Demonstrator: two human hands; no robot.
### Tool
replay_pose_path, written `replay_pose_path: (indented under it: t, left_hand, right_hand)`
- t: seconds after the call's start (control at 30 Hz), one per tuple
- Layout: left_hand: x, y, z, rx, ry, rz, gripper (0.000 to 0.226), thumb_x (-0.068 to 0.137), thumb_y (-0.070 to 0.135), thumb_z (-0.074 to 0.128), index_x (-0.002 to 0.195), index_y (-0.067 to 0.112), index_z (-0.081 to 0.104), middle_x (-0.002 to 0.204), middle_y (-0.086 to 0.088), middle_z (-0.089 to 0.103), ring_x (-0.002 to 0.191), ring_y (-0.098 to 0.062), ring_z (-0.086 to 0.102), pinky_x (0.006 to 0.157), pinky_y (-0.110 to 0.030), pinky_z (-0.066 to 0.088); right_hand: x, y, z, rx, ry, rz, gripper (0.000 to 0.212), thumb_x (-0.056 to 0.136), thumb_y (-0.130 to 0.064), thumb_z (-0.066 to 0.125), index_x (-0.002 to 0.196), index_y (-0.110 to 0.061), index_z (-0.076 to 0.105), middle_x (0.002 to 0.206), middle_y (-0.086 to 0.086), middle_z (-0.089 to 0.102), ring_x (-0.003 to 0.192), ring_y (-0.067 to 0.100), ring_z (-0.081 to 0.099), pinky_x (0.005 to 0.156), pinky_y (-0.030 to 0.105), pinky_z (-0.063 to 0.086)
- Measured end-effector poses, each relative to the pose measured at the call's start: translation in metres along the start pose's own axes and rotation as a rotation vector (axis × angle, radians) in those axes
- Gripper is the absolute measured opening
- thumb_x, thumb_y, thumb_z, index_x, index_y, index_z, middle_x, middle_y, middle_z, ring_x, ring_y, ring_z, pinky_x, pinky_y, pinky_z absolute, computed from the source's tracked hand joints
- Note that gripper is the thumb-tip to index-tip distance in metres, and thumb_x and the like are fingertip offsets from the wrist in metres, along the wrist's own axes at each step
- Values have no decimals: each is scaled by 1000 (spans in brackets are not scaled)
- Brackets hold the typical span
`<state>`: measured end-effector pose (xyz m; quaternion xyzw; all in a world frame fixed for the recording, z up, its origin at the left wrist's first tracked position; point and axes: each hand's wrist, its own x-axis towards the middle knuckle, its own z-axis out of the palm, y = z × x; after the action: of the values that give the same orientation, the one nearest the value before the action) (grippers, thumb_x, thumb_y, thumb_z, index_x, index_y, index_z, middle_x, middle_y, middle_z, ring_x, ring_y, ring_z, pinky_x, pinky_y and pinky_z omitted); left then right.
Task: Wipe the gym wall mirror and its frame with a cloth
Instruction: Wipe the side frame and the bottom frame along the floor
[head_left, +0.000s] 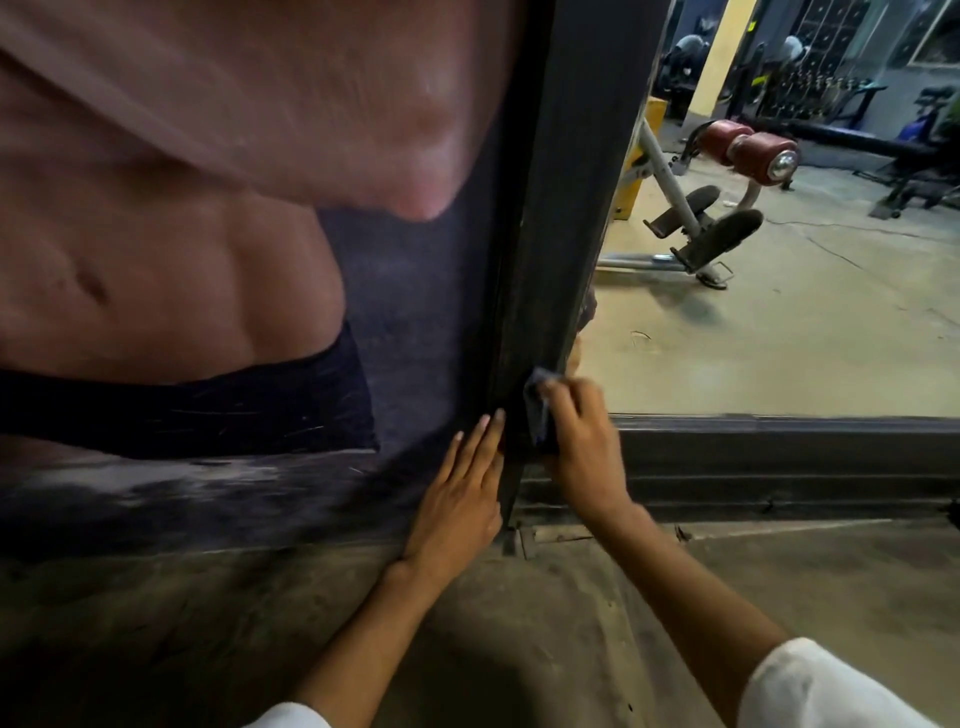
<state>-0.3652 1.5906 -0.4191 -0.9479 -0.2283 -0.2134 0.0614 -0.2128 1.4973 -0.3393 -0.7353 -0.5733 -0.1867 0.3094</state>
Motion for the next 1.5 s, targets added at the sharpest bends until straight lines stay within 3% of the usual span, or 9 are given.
replay_pose_path:
  t: [0.13, 0.23, 0.37, 0.6, 1.0, 1.13, 1.2, 1.3, 1.5]
  left_hand:
    - [-1, -2, -2, -64, 0, 5, 101, 88, 29, 74, 168, 2, 18, 178, -10, -14, 165, -23, -7, 132, -45, 19]
    - [-2, -5, -4, -134, 19, 8, 106, 86, 28, 74, 169, 4, 13, 179, -7, -11, 166, -21, -2, 133, -41, 18]
    - [0, -17, -1, -179, 36, 49, 102, 91, 25, 71, 170, 8, 10, 180, -4, -1, 165, -17, 7, 134, -38, 16]
    - [0, -35, 4, -79, 86, 150, 86, 94, 16, 64, 168, 6, 21, 180, -4, 2, 165, -18, 6, 132, -45, 23]
    - [10, -36, -8, -153, 297, 163, 64, 96, -4, 35, 158, 3, 47, 167, -9, 43, 158, -24, 35, 126, -51, 36]
    - [13, -24, -11, -90, 286, 198, 65, 96, -3, 43, 161, 4, 43, 173, -13, 31, 163, -28, 23, 129, -53, 27]
    - [14, -21, -11, -52, 251, 211, 69, 96, 0, 47, 164, 5, 36, 176, -12, 21, 165, -28, 15, 131, -54, 22]
    - [16, -18, -7, -13, 224, 181, 76, 95, 7, 55, 166, 6, 29, 178, -11, 11, 166, -28, 7, 133, -54, 16]
    - [16, -9, 1, 17, 217, 145, 83, 89, 14, 59, 166, 5, 30, 179, -11, 4, 166, -28, 4, 133, -53, 14]
  right_hand:
    - [-16, 4, 6, -31, -176, 13, 52, 88, -20, 78, 135, -21, 55, 129, 2, 49, 114, 18, 51, 84, 43, 62]
    - [4, -9, -16, 20, 43, -39, 32, 95, -27, 62, 123, -13, 64, 119, 6, 54, 105, 21, 52, 75, 38, 56]
    - [23, -17, -18, -25, 289, -98, 32, 93, -14, 75, 123, -6, 69, 116, 14, 57, 104, 29, 54, 75, 32, 46]
    - [-50, 27, 52, -207, -182, -247, 47, 88, -11, 72, 133, -11, 59, 124, 12, 58, 102, 30, 53, 82, 43, 54]
    - [-42, 9, 49, -314, -183, -456, 29, 92, -20, 64, 119, -13, 71, 120, 10, 61, 108, 28, 52, 90, 38, 43]
    - [-57, 44, 43, -422, -287, -442, 37, 93, -27, 50, 117, -14, 75, 117, 8, 60, 107, 27, 50, 87, 38, 40]
    - [-67, 66, 31, -436, -298, -313, 34, 85, -26, 67, 115, -15, 77, 115, 7, 61, 106, 27, 50, 86, 40, 47]
    - [-68, 83, 12, -336, -155, -69, 48, 66, -16, 94, 109, -13, 73, 109, 9, 59, 98, 30, 52, 75, 44, 53]
    - [-20, 19, 0, -169, 249, -105, 27, 86, -15, 78, 111, -11, 68, 115, 7, 51, 99, 27, 48, 72, 35, 44]
